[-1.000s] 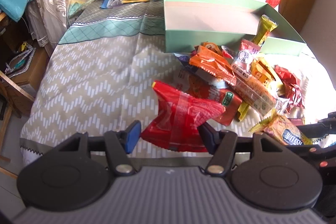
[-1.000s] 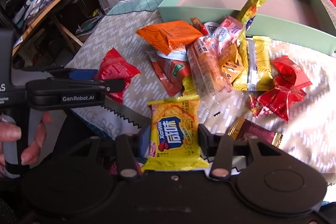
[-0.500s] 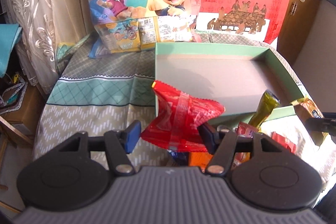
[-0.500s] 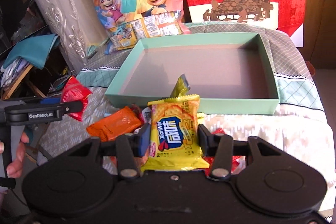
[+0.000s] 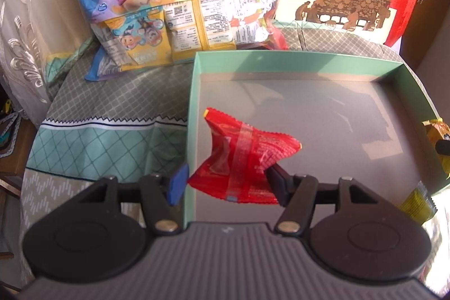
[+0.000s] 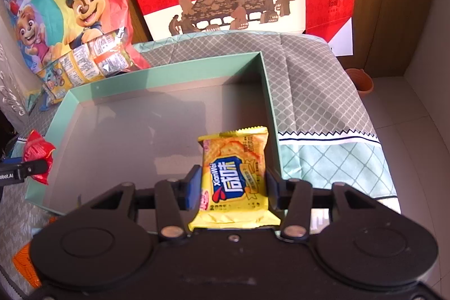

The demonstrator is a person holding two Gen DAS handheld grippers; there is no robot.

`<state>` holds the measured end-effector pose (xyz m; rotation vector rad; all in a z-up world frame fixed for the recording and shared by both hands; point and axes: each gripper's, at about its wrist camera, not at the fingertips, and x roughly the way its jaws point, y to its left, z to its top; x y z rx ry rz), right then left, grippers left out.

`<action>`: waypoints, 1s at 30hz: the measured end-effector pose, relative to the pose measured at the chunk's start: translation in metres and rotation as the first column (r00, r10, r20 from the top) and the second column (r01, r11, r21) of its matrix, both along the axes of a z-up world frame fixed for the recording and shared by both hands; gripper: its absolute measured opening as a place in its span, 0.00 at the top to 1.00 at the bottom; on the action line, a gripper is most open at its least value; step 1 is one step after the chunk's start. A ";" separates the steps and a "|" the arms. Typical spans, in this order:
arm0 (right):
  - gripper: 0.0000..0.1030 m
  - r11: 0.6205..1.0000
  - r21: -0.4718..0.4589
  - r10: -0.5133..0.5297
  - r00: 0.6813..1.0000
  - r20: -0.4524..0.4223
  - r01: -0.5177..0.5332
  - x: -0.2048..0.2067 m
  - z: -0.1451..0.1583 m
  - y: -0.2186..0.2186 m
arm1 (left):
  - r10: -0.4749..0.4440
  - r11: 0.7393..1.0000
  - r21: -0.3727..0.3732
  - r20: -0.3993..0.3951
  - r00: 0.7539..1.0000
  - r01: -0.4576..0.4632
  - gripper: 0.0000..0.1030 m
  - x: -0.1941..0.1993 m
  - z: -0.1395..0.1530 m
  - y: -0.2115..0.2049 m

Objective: Organize snacks
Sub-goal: 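Carry both packets into the green box and open both tools, then grasp the orange packet with the left tool while the right grasps the yellow striped bars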

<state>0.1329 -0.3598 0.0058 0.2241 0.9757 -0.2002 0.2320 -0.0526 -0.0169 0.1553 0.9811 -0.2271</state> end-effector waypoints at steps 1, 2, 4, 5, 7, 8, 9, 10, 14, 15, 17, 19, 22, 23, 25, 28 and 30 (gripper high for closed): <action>0.53 1.000 0.001 0.002 1.000 -0.003 -0.002 0.003 -0.001 0.000 | 0.001 1.000 0.005 0.004 1.000 -0.001 0.38 0.001 0.000 -0.001; 0.50 1.000 -0.004 -0.004 1.000 -0.004 0.004 0.006 -0.002 0.000 | 0.000 1.000 0.007 0.011 1.000 -0.001 0.36 0.001 0.001 -0.002; 0.26 1.000 0.007 -0.006 1.000 0.006 0.006 0.010 -0.001 -0.003 | -0.009 1.000 0.009 0.029 1.000 0.009 0.20 -0.002 0.006 -0.003; 0.08 1.000 0.019 -0.006 0.999 0.033 0.005 0.009 0.004 -0.003 | -0.014 1.000 0.014 0.046 0.999 0.013 0.07 -0.005 0.010 -0.003; 0.00 1.000 0.018 -0.009 0.998 0.070 0.008 0.005 0.013 -0.001 | -0.010 0.999 0.034 0.072 0.997 0.008 0.00 -0.010 0.014 -0.003; 0.00 1.000 0.014 -0.008 0.997 0.076 0.007 0.002 0.017 0.001 | -0.010 0.999 0.044 0.073 0.997 0.007 0.00 -0.014 0.018 -0.003; 0.00 1.000 0.012 -0.007 0.997 0.079 0.006 0.000 0.019 0.003 | -0.012 0.999 0.043 0.068 0.998 0.009 0.00 -0.016 0.019 -0.003; 0.00 1.000 0.016 -0.006 0.997 0.083 0.005 -0.003 0.022 0.006 | -0.013 0.999 0.039 0.061 0.998 0.011 0.00 -0.018 0.020 -0.002; 0.00 0.999 0.042 0.006 0.996 0.091 -0.010 -0.016 0.031 0.016 | -0.021 0.999 0.037 0.053 0.998 0.019 0.00 -0.036 0.028 0.003; 0.00 0.999 0.051 0.012 0.995 0.094 -0.017 -0.020 0.034 0.020 | -0.022 0.999 0.035 0.055 0.998 0.020 0.00 -0.040 0.030 0.004; 0.00 0.998 0.052 0.018 0.995 0.102 -0.023 -0.029 0.039 0.028 | -0.027 0.999 0.029 0.055 0.998 0.025 0.00 -0.050 0.034 0.007; 0.00 0.998 0.044 0.028 0.993 0.111 -0.033 -0.038 0.043 0.035 | -0.035 0.999 0.029 0.055 0.998 0.033 0.00 -0.059 0.036 0.009; 0.00 0.998 0.041 0.038 0.993 0.111 -0.042 -0.049 0.047 0.045 | -0.051 0.998 0.033 0.054 0.997 0.050 0.00 -0.073 0.037 0.011; 0.00 0.998 0.041 0.040 0.993 0.109 -0.045 -0.051 0.048 0.048 | -0.058 0.998 0.036 0.051 0.997 0.056 0.00 -0.078 0.036 0.012; 0.00 0.997 0.040 0.054 0.993 0.103 -0.059 -0.058 0.049 0.056 | -0.065 0.997 0.042 0.045 0.997 0.063 0.00 -0.086 0.034 0.012; 0.00 0.997 0.037 0.066 0.993 0.095 -0.070 -0.066 0.047 0.065 | -0.075 0.996 0.055 0.028 0.997 0.073 0.00 -0.095 0.028 0.013; 0.00 0.997 0.039 0.070 0.994 0.085 -0.073 -0.071 0.044 0.070 | -0.096 0.993 0.073 0.007 0.995 0.095 0.00 -0.102 0.021 0.011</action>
